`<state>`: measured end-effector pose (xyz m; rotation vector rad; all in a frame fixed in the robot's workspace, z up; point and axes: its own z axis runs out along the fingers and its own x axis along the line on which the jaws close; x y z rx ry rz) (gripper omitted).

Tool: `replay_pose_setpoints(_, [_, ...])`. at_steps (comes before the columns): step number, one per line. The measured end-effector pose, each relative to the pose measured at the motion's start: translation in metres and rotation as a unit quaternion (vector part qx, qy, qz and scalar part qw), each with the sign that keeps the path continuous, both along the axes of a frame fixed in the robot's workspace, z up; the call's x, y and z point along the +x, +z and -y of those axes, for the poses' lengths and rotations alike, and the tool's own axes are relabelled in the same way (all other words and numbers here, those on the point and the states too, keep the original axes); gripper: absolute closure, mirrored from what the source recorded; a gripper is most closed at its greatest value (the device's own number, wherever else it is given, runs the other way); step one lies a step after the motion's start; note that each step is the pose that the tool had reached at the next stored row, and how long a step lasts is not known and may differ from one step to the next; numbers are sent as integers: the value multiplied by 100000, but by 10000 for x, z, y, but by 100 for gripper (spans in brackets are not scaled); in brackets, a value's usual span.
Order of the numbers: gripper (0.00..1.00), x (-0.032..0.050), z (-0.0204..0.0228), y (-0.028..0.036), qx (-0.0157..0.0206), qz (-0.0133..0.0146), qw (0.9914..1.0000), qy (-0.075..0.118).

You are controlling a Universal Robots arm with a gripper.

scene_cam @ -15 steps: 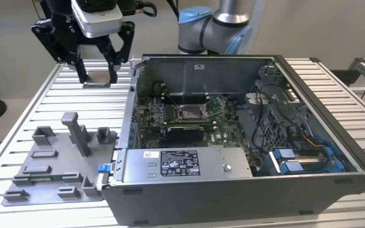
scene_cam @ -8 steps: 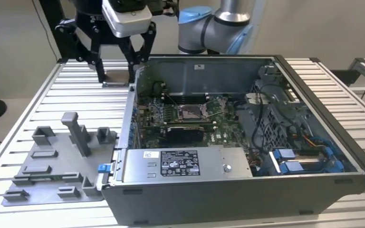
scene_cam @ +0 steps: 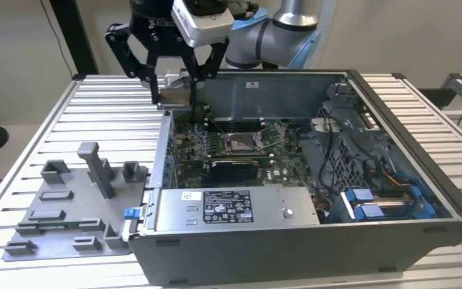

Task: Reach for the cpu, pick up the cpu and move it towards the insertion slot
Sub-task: 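Pick up the cpu and move it towards the insertion slot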

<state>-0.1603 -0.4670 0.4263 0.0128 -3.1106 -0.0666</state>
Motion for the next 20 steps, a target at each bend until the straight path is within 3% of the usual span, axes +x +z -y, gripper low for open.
replay_pose_setpoints(20, [100,912,0,0,-1,-1,100000,1])
